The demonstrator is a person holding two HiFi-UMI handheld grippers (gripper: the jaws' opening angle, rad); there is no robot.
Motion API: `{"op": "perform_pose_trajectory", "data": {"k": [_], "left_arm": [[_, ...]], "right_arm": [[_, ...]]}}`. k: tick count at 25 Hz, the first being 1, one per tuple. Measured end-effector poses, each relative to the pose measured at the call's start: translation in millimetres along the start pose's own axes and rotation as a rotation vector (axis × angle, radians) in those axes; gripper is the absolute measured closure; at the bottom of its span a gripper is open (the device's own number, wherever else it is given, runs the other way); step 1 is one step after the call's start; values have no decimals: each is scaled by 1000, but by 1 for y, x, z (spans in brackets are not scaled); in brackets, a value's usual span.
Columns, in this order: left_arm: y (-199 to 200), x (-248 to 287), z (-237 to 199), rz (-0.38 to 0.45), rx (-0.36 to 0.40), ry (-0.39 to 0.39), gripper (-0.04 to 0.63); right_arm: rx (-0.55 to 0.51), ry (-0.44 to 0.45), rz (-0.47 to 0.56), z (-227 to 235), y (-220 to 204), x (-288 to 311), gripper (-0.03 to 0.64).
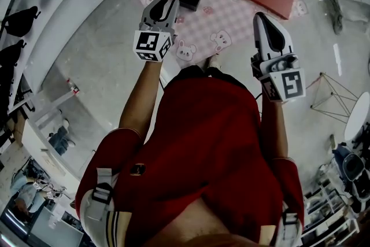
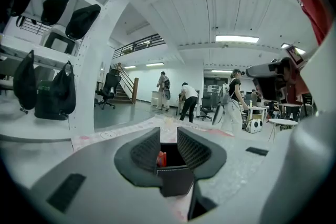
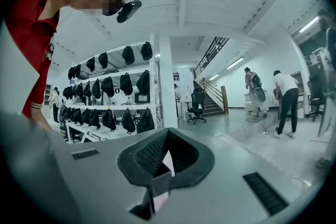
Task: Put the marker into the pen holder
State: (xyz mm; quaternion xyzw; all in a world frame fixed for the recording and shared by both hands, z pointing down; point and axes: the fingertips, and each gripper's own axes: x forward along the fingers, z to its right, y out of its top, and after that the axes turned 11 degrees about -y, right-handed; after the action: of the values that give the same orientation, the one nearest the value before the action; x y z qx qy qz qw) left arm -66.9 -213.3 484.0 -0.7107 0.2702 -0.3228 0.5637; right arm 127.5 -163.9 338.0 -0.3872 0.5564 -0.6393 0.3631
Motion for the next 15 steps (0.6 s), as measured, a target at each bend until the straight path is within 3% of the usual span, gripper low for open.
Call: {"op": "perform_pose_trajectory", "data": {"k": [15], "left_arm": [[88,-43,63,168,111,-36,550]], "right_arm": [[15,63,53,-25,4,-11,617]]}}
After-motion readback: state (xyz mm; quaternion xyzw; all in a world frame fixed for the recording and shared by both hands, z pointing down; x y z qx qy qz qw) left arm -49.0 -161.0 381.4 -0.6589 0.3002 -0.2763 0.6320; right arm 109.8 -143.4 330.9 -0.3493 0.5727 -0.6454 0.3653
